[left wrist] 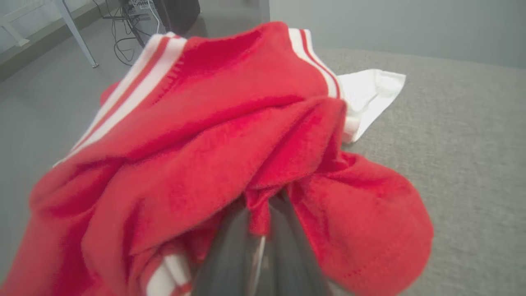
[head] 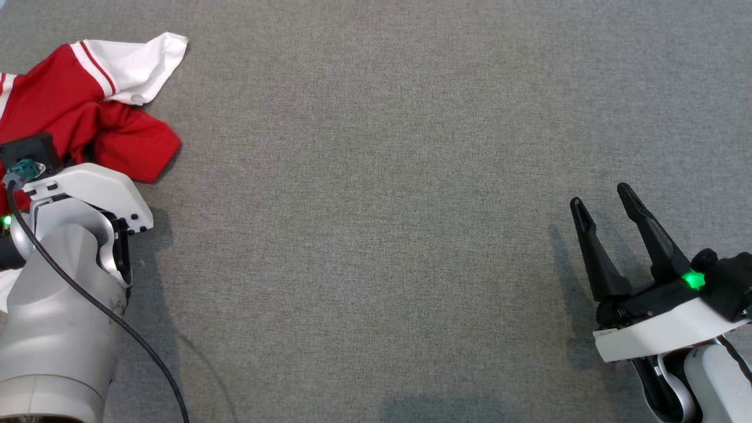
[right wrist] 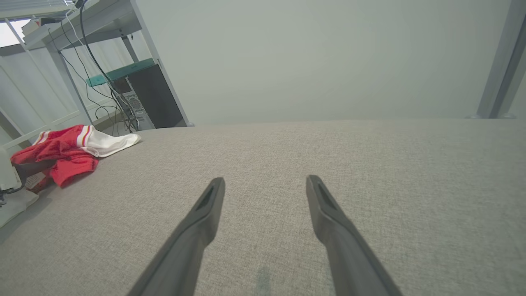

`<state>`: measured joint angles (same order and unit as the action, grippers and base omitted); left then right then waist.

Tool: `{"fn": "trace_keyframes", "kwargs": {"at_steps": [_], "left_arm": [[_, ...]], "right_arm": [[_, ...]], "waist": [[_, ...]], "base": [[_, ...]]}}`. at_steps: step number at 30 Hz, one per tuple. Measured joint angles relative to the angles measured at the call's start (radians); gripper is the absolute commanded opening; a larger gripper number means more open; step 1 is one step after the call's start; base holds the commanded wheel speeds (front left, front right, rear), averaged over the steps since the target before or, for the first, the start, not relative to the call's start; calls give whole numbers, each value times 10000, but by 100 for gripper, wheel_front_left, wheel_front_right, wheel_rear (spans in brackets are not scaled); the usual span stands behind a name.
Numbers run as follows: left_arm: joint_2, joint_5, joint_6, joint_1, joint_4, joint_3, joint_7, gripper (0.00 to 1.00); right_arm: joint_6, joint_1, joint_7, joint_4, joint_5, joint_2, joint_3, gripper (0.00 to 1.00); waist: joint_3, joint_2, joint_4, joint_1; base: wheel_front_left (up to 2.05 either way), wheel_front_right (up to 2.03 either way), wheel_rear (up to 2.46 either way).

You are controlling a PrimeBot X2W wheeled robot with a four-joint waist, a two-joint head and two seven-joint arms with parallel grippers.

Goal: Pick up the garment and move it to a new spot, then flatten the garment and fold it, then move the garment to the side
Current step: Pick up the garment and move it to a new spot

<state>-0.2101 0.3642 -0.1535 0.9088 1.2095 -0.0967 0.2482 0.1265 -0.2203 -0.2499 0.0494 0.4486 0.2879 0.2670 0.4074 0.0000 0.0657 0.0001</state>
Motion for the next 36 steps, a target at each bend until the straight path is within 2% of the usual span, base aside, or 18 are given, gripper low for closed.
{"fn": "trace_keyframes", "kwargs": {"at_steps": [5, 10, 19, 26, 36], "left_arm": [[-102, -115, -115, -306, -1421, 144, 4, 0], [-140, -414, -255, -1318, -2945, 351, 4, 0], [56, -917, -408, -2441, -4692, 476, 4, 0], [130, -1149, -414, -2896, -5371, 236, 6, 0], [374, -1179, -412, -3136, -6205, -249, -290, 0]], "right_arm": [[0, -1, 0, 15, 0, -84, 13, 100], [0, 7, 0, 82, 0, -215, 27, 100], [0, 68, 0, 278, 0, -391, 69, 100], [0, 302, 0, 293, -2, -573, -40, 100], [0, 499, 0, 290, -35, -761, -278, 100]], "waist": [[-205, 0, -7, 0], [-569, 0, 20, -1], [-1371, 0, 53, 0], [-1839, 0, -210, 0], [-2216, 0, -1061, -1]], "base": [[0, 0, 0], [0, 0, 0], [0, 0, 0], [0, 0, 0], [0, 0, 0]]}}
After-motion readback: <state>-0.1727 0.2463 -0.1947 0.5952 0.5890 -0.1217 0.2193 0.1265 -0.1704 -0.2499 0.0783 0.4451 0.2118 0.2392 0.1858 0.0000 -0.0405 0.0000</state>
